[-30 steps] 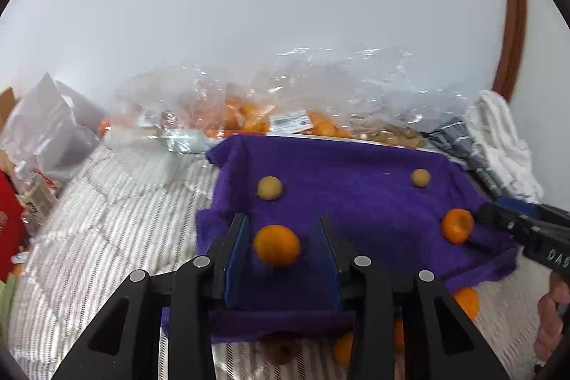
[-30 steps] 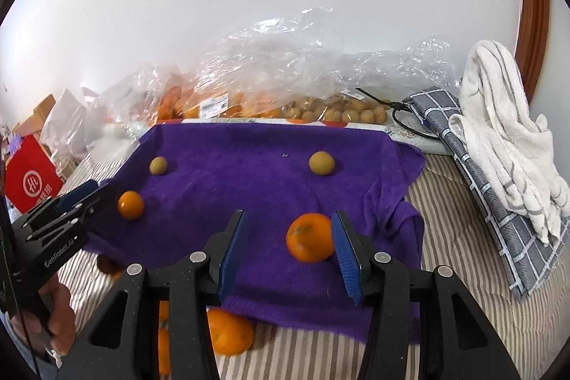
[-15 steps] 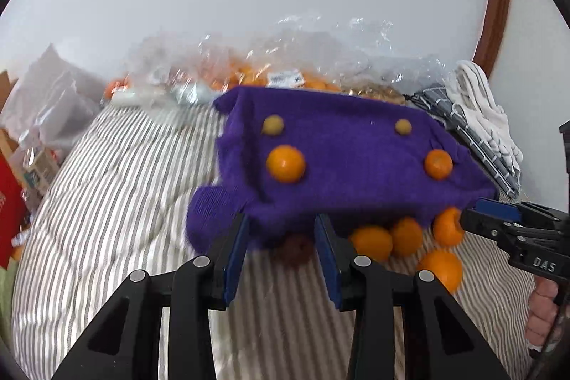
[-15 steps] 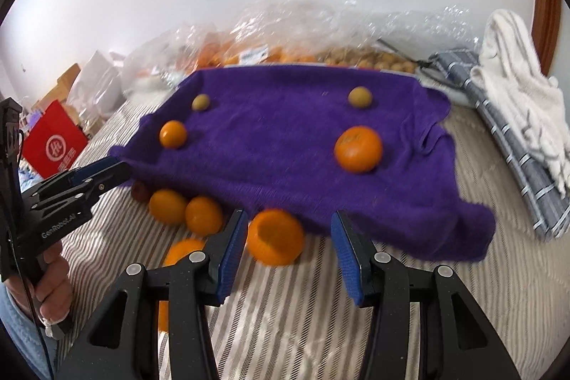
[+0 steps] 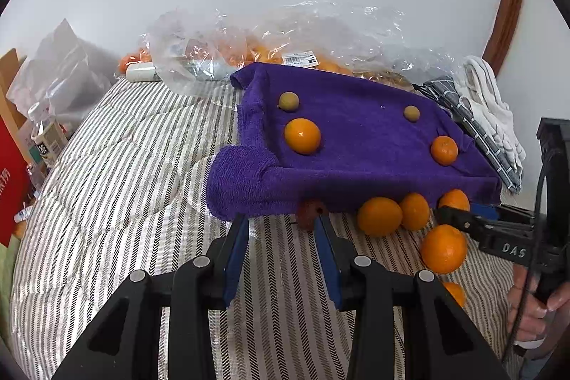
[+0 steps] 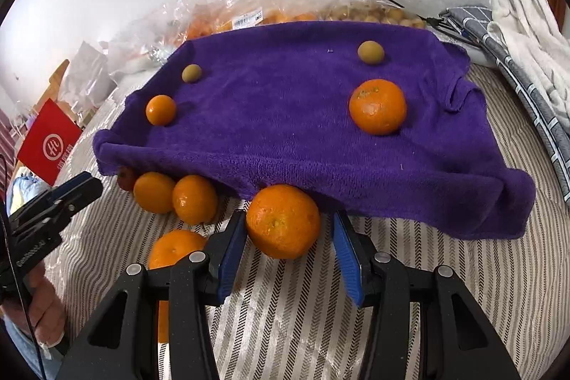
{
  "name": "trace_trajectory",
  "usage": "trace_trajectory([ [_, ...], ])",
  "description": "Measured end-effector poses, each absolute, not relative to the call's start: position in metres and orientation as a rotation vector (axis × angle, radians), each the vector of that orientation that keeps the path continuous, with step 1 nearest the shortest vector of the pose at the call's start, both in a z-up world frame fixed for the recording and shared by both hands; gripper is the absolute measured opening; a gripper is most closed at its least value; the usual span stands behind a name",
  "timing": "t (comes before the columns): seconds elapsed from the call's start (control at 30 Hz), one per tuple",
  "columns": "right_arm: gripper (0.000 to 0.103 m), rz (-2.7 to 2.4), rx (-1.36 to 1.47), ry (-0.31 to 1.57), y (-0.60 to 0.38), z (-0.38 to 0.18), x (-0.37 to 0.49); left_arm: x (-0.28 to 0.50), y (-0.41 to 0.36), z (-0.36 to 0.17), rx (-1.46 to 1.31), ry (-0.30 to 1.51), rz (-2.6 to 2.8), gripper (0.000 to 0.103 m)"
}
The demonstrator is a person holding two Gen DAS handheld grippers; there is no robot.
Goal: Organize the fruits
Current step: 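Grasp a large orange beside the towel with the right gripper while the left gripper approaches the fruit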
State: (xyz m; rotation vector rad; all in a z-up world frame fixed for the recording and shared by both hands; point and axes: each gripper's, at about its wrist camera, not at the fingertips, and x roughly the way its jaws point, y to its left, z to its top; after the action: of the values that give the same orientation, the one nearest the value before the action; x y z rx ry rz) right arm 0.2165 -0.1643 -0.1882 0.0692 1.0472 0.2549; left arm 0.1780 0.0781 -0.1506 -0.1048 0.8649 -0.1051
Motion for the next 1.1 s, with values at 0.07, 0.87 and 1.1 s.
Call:
trace_trajectory([
  [0.07, 0.049, 0.249, 0.048, 1.046, -0.161, -0.189, 0.219, 0.179, 0.08, -0.15, -0.118, 0.868, -0.101, 0.037],
  [0.87, 0.039, 0.157, -0.028, 0.983, -0.195, -0.171, 0.201, 0.187, 0.077, -0.167, -0.073, 0.96, -0.039, 0.038],
  [1.1, 0.039, 0.118, -0.052, 0.975, -0.211, -0.175, 0.187, 0.186, 0.07, -0.167, -0.025, 0.968, -0.046, 0.038],
])
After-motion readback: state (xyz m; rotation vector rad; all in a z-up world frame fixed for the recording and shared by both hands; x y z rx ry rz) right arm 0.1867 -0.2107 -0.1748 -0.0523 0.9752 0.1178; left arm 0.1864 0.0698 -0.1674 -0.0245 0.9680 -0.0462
